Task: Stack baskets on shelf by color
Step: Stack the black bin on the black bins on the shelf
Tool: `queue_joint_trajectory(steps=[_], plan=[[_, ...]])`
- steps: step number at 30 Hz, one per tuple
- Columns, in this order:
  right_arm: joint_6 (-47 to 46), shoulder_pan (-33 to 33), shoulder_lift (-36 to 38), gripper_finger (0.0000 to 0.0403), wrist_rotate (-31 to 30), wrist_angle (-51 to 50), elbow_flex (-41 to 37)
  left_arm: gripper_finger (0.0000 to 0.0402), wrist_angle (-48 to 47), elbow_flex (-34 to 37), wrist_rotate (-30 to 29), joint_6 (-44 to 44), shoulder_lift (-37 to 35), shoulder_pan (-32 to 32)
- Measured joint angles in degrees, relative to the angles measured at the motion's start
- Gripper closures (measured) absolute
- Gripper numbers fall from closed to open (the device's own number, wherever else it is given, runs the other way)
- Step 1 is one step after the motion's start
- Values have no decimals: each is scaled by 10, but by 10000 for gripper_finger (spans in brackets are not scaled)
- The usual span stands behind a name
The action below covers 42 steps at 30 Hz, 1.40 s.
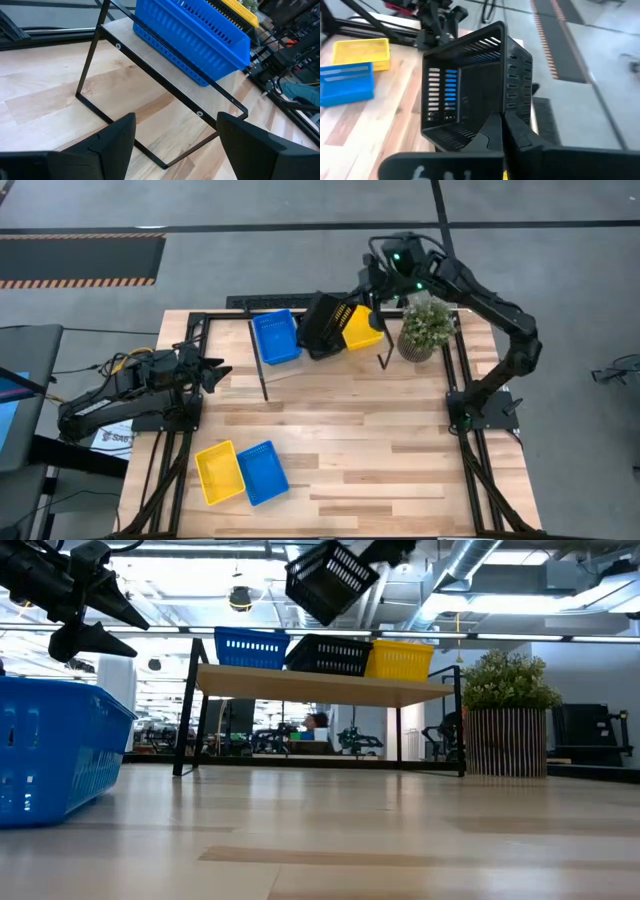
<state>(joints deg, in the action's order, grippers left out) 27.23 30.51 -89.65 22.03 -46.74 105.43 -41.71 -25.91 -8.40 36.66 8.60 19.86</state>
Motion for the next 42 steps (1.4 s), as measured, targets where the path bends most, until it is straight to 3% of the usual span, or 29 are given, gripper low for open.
queue_joint_trajectory(steps=[4,13,27,32,42], plan=[[20,15,-29,397,30,-30,12,136,0,0,0,0,0,0],[30,19,-89,380,12,-56,56,136,0,0,0,1,0,0],[10,23,-101,231,-12,-62,117,136,0,0,0,0,0,0],[-36,3,-101,206,-15,-63,127,136,0,0,0,0,0,0],[-29,-122,-165,215,-163,-88,112,136,0,0,0,0,0,0]])
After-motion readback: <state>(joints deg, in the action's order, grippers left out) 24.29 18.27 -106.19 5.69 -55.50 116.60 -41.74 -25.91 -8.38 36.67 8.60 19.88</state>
